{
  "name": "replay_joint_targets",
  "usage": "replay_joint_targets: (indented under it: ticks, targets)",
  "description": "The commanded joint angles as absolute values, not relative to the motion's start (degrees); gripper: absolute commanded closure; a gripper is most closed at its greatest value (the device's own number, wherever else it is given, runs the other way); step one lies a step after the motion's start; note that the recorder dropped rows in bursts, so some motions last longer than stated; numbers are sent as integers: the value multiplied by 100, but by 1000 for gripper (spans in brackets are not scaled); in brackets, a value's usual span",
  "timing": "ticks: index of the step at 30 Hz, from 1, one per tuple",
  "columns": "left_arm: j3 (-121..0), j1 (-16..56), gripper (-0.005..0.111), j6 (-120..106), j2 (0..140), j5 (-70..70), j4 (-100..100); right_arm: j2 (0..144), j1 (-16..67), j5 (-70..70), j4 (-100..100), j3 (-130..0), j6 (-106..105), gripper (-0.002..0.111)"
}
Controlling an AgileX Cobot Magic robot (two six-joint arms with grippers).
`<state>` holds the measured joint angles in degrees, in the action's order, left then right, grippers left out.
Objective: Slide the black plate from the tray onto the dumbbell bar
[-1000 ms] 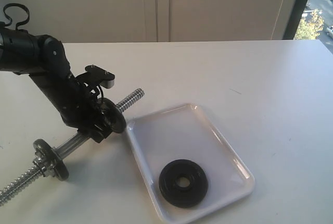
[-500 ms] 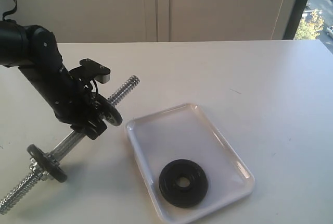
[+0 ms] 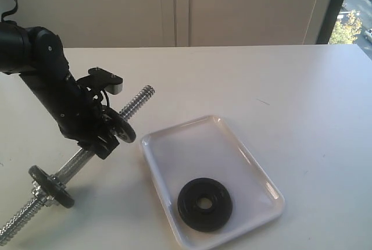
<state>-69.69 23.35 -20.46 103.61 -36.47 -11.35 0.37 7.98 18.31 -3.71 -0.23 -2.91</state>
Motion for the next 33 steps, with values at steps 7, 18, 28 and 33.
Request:
replay_joint_targets:
  ticks: [7, 18, 28, 33]
  targets:
    - [-7074, 2358, 107, -1971, 10061, -3885, -1449, 0, 799, 1018, -470, 0, -747, 108]
    - [-7047, 2358, 107, -1971, 9881, -4033, -1449, 0, 799, -129, 440, 0, -427, 108]
    - [-6730, 2358, 107, -1971, 9660, -3724, -1449, 0, 799, -1968, 451, 0, 65, 108]
    - [-6732, 2358, 107, -1971, 9660, -3685, -1449, 0, 799, -2657, 453, 0, 1919, 108]
